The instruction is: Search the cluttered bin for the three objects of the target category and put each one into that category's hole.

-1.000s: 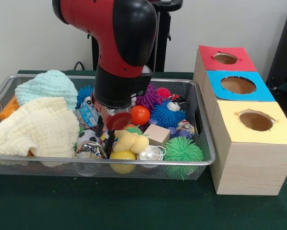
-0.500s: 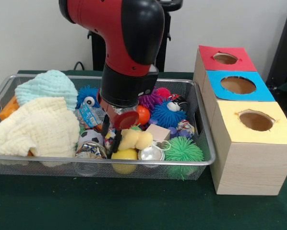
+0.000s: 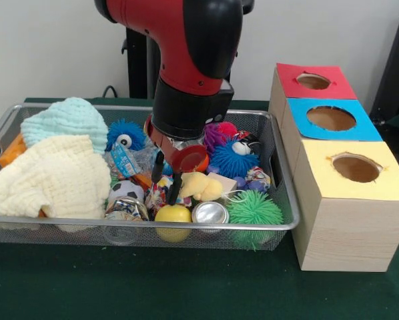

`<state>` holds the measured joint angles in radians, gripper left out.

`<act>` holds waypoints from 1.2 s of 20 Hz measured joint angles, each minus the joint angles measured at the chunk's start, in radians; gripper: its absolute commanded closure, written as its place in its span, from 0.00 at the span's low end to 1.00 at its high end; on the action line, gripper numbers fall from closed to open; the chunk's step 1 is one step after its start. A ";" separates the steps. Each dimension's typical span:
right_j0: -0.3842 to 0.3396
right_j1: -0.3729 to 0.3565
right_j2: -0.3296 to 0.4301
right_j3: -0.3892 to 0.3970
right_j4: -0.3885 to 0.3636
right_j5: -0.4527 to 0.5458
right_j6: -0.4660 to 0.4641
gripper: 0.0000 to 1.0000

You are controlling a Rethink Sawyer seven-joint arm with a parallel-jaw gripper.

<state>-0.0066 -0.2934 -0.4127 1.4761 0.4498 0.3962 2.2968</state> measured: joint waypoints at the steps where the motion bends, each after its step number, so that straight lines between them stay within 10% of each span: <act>1: 0.000 -0.005 0.002 0.003 0.000 0.000 0.000 0.00; 24: -0.010 -0.064 0.058 0.048 0.000 0.000 0.000 0.00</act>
<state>-0.0169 -0.3570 -0.3542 1.5239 0.4496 0.3962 2.2968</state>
